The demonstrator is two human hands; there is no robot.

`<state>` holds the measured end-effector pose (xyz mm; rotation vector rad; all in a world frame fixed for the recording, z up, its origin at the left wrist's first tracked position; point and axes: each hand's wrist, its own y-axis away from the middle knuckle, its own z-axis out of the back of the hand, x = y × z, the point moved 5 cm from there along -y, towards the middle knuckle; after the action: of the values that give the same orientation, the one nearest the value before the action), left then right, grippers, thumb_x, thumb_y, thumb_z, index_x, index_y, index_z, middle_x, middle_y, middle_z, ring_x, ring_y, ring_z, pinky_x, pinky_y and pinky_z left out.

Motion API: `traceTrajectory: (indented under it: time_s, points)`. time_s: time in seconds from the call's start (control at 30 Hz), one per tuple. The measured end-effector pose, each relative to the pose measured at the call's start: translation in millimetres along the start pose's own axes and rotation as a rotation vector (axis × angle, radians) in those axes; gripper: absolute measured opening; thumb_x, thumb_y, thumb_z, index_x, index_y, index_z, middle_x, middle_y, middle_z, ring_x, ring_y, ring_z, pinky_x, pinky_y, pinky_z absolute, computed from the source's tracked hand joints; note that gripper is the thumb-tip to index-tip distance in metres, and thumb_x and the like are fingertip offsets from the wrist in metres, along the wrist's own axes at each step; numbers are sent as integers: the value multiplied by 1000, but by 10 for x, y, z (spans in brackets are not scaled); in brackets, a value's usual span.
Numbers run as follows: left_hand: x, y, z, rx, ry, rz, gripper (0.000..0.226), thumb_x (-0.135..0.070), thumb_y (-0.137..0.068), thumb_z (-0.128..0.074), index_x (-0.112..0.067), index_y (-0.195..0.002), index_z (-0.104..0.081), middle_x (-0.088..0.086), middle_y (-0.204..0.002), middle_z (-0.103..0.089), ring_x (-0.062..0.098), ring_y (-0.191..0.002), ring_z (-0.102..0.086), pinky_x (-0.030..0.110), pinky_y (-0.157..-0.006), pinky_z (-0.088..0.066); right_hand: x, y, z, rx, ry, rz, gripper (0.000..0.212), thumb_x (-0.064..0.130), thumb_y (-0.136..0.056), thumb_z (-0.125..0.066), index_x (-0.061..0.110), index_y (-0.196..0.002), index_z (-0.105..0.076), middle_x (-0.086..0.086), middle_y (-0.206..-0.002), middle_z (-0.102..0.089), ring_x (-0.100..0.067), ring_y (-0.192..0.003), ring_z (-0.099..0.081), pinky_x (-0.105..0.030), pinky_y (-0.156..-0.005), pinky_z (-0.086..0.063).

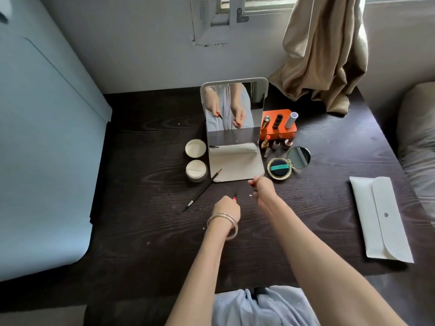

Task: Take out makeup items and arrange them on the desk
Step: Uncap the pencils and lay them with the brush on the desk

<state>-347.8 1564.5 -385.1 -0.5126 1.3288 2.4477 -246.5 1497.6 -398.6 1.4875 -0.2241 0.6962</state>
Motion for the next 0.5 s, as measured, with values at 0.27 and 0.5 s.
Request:
traceTrajectory:
  time_s: [0.27,0.5]
  points:
    - [65,-146,159,-113,271,-66,16,-21,-93,-43,-16,-79,-48,19,-91,-67,38,-82,-65,46,-82,-53,-280,20,35,104,-27,98,18,14,-93,-53,10,-79,-62,10,-43,-59,2,-33,-44,-9,-35,-28]
    - [156,-278,281,-284,317,-143,6,-17,-79,-69,-14,-84,-71,8,-87,-72,26,-83,-67,33,-81,-53,-315,60,139,164,51,260,21,5,-91,-56,6,-112,-57,-5,-97,-69,-7,-83,-64,-10,-54,-45]
